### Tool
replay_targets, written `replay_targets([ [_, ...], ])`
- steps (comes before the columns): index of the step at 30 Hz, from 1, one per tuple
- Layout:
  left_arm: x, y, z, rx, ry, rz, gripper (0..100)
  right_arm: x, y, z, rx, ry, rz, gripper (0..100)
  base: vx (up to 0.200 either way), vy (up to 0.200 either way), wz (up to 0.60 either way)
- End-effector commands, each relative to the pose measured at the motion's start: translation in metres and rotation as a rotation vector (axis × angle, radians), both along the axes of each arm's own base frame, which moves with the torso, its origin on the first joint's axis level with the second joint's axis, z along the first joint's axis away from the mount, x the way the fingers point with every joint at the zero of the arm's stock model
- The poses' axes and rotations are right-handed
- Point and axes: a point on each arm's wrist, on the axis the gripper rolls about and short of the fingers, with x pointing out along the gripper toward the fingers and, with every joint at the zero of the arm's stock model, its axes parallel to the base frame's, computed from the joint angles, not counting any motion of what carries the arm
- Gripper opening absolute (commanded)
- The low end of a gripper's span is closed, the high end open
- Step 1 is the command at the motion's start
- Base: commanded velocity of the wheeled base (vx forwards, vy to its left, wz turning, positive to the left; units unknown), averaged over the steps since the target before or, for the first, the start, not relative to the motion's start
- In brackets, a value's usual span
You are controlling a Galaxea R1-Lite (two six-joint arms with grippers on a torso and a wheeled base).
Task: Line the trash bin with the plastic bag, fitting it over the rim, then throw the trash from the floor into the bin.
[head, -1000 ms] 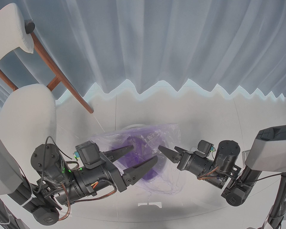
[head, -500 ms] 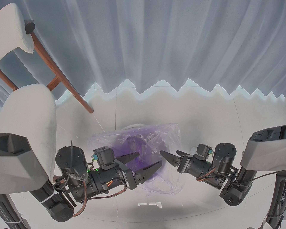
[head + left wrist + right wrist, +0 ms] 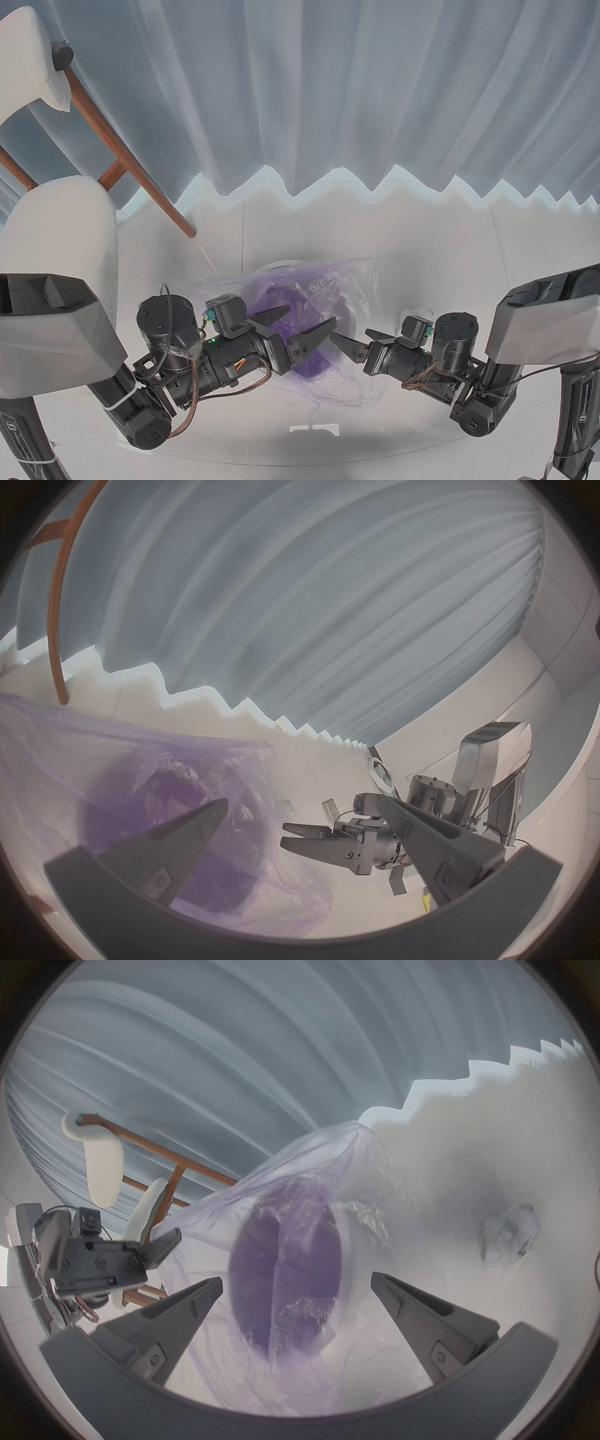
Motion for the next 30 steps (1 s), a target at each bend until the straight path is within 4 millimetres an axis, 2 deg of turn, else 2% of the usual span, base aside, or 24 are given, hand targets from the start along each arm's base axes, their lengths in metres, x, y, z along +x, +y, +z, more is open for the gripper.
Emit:
replay_targets([
  [1, -0.001, -0.001, 0.000, 0.000, -0.002, 0.001, 100, 0.000, 0.000, -0.004, -0.005, -0.002, -0.009, 100, 0.000, 0.000, 0.00],
  [3, -0.004, 0.000, -0.001, 0.004, 0.010, 0.009, 100, -0.003, -0.002, 0.011, 0.016, -0.034, -0.019, 100, 0.000, 0.000, 0.00],
  [4, -0.008, 0.001, -0.004, 0.016, 0.025, 0.023, 100, -0.007, -0.005, 0.028, 0.040, -0.072, -0.021, 100, 0.000, 0.000, 0.00],
  [5, -0.009, 0.001, -0.004, 0.018, 0.028, 0.024, 100, -0.008, -0.006, 0.031, 0.043, -0.077, -0.022, 100, 0.000, 0.000, 0.00],
  [6, -0.014, 0.004, -0.007, 0.029, 0.048, 0.064, 100, -0.024, -0.015, 0.055, 0.068, -0.102, -0.012, 100, 0.000, 0.000, 0.00],
  [8, -0.017, 0.007, -0.009, 0.039, 0.060, 0.109, 100, -0.031, -0.019, 0.064, 0.054, -0.078, -0.006, 100, 0.000, 0.000, 0.00],
  [11, -0.020, 0.016, -0.015, 0.066, 0.096, 0.185, 100, -0.033, -0.024, 0.060, -0.012, 0.014, -0.016, 100, 0.000, 0.000, 0.00],
  [15, -0.019, 0.025, -0.022, 0.077, 0.130, 0.231, 100, -0.031, -0.028, 0.058, -0.020, 0.034, -0.034, 100, 0.000, 0.000, 0.00],
  [18, -0.030, 0.020, -0.016, 0.069, 0.122, 0.196, 100, -0.028, -0.028, 0.057, -0.005, 0.035, -0.040, 100, 0.000, 0.000, 0.00],
  [22, -0.056, 0.005, 0.013, -0.002, 0.052, 0.098, 100, -0.026, -0.026, 0.052, 0.055, 0.020, -0.048, 100, 0.000, 0.000, 0.00],
  [25, -0.093, 0.012, 0.032, -0.028, 0.025, 0.048, 100, -0.027, -0.027, 0.050, 0.072, -0.022, -0.050, 100, 0.000, 0.000, 0.00],
  [27, -0.106, 0.019, 0.032, -0.008, 0.044, 0.044, 100, -0.028, -0.030, 0.049, 0.075, -0.028, -0.056, 100, 0.000, 0.000, 0.00],
  [29, -0.106, 0.019, 0.032, -0.008, 0.044, 0.044, 100, -0.028, -0.030, 0.049, 0.075, -0.028, -0.056, 100, 0.000, 0.000, 0.00],
  [30, -0.111, 0.032, 0.016, 0.081, 0.146, 0.104, 100, -0.031, -0.035, 0.047, 0.066, -0.014, -0.061, 100, 0.000, 0.000, 0.00],
])
